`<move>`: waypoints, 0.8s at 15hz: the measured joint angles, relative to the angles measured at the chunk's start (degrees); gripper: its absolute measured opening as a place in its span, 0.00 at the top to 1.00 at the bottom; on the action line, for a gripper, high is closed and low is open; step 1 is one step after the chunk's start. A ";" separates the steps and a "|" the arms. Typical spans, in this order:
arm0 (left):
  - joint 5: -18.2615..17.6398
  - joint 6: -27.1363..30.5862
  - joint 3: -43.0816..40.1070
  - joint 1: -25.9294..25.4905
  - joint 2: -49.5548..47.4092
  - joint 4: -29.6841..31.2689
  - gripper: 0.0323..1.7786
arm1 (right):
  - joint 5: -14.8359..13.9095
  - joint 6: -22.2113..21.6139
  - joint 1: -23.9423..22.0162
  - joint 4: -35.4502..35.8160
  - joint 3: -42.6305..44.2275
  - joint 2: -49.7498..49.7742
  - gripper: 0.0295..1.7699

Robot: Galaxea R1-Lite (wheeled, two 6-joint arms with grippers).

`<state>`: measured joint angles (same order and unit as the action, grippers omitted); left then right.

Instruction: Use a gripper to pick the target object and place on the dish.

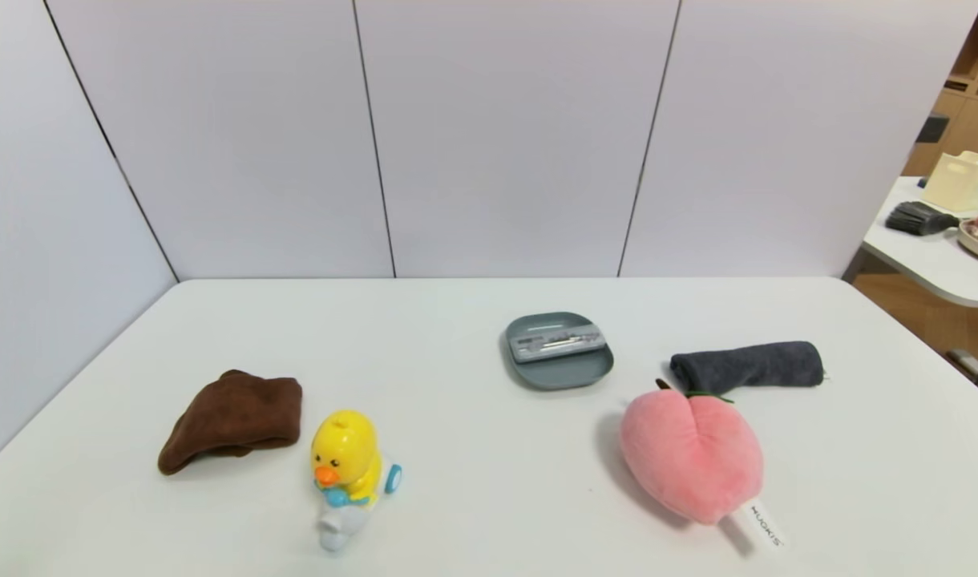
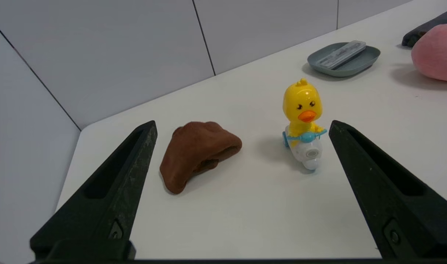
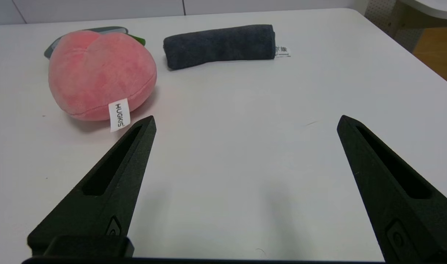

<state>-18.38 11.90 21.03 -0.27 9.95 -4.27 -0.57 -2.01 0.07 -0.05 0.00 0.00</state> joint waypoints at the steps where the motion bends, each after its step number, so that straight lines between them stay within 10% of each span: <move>1: 1.16 -0.44 -2.51 -0.20 -2.01 0.06 0.05 | 0.00 0.00 0.00 -0.02 0.00 0.00 0.03; 12: 16.85 -7.72 -20.93 -0.33 -10.02 3.80 0.05 | -0.02 0.00 0.00 0.00 0.00 0.00 0.03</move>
<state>-1.54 4.18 0.10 -0.60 -0.07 -0.46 -0.60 -2.01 0.07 -0.05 0.00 0.00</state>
